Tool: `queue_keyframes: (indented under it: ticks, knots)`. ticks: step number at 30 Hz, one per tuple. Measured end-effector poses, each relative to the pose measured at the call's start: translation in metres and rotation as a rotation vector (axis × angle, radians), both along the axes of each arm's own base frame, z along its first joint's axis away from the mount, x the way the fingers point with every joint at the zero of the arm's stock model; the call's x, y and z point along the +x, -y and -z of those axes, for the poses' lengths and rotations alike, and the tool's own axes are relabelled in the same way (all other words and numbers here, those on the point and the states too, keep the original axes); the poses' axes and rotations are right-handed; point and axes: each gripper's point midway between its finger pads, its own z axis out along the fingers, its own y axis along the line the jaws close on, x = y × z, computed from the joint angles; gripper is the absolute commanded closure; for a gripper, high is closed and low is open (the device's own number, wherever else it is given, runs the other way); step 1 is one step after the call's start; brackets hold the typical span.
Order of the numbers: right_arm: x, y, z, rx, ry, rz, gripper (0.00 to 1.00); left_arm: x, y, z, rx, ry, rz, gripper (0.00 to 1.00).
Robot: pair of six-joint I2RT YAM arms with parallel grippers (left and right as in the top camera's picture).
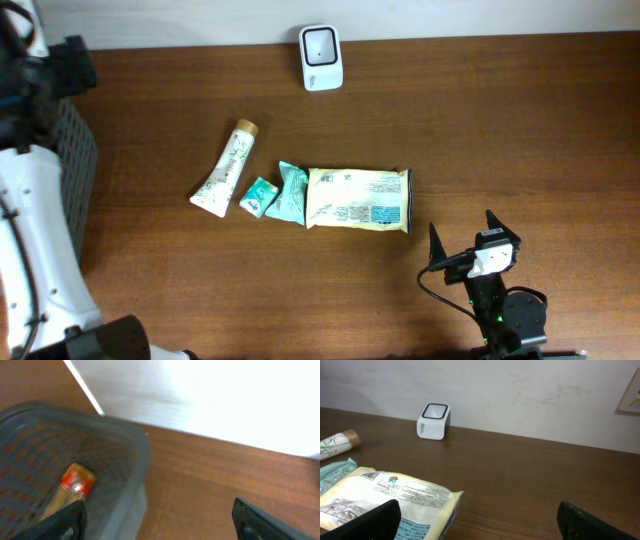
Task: Scan the item barcode
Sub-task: 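Reach the left gripper into the basket and grasp the spaghetti package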
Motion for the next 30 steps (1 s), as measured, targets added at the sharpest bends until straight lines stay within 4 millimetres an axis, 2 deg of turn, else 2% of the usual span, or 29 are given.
queue_keyframes:
  ticks: [2,3,4,5,10,17,21,30]
  knots:
    - [0.000,0.000,0.000,-0.001,0.000,0.000,0.01,-0.022,-0.029,-0.024,0.002,0.022,-0.069,0.09]
    - [0.000,0.000,0.000,0.000,0.000,0.000,0.01,-0.029,-0.039,-0.027,0.000,0.021,-0.095,0.09]
    - [0.000,0.000,0.000,0.000,0.000,0.000,0.01,-0.048,-0.058,-0.019,-0.020,-0.023,-0.149,0.09]
    - [0.000,0.000,0.000,-0.001,0.000,0.000,0.01,-0.055,-0.064,-0.014,-0.030,-0.046,-0.167,0.08]
    - [0.000,0.000,0.000,0.000,0.000,0.000,0.01,-0.066,-0.059,0.002,-0.065,-0.116,-0.168,0.08]
    - [0.000,0.000,0.000,0.000,0.000,0.000,0.01,-0.065,-0.060,0.001,-0.063,-0.111,-0.168,0.10]
    - [0.000,0.000,0.000,0.000,0.000,0.000,0.01,-0.062,-0.061,0.010,-0.074,-0.137,-0.168,0.10]
    - [0.000,0.000,0.000,-0.001,0.000,0.000,0.01,-0.065,-0.059,0.015,-0.060,-0.175,-0.146,0.12]
